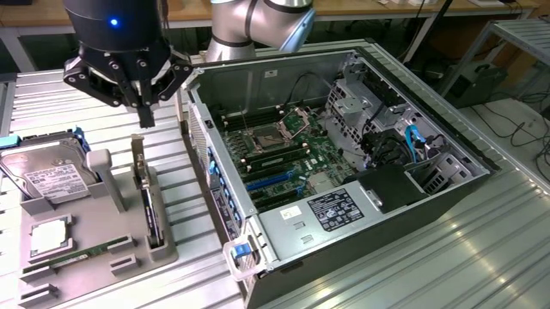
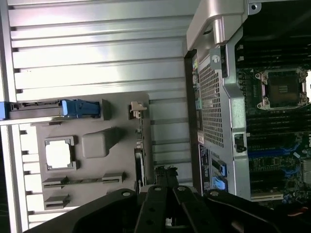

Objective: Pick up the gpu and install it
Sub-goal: 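Reach for the gpu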

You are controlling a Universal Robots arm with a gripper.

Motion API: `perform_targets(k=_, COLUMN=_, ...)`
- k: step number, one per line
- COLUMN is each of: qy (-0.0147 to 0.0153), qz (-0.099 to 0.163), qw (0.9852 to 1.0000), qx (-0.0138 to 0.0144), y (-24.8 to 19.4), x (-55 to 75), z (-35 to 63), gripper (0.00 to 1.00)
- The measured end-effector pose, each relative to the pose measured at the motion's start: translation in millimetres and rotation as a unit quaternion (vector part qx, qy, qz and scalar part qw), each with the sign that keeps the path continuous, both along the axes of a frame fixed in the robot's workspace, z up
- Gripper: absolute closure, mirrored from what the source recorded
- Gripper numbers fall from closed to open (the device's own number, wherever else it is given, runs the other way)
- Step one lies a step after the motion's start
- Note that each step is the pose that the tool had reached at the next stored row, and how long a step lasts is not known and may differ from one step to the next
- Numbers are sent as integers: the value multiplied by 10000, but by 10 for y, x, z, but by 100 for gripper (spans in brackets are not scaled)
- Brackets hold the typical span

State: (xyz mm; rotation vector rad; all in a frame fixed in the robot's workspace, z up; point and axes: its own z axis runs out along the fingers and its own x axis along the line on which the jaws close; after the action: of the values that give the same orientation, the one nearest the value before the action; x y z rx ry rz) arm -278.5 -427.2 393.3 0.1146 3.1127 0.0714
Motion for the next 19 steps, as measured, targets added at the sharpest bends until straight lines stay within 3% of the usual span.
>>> perform_targets(k=11, qy=0, qz=7, qw=10000, qx=11, y=-65, x=-242, z=1, gripper=89)
perform_targets(k=19, qy=0, qz=9, qw=10000, qx=11, y=-65, x=-245, z=1, gripper=89)
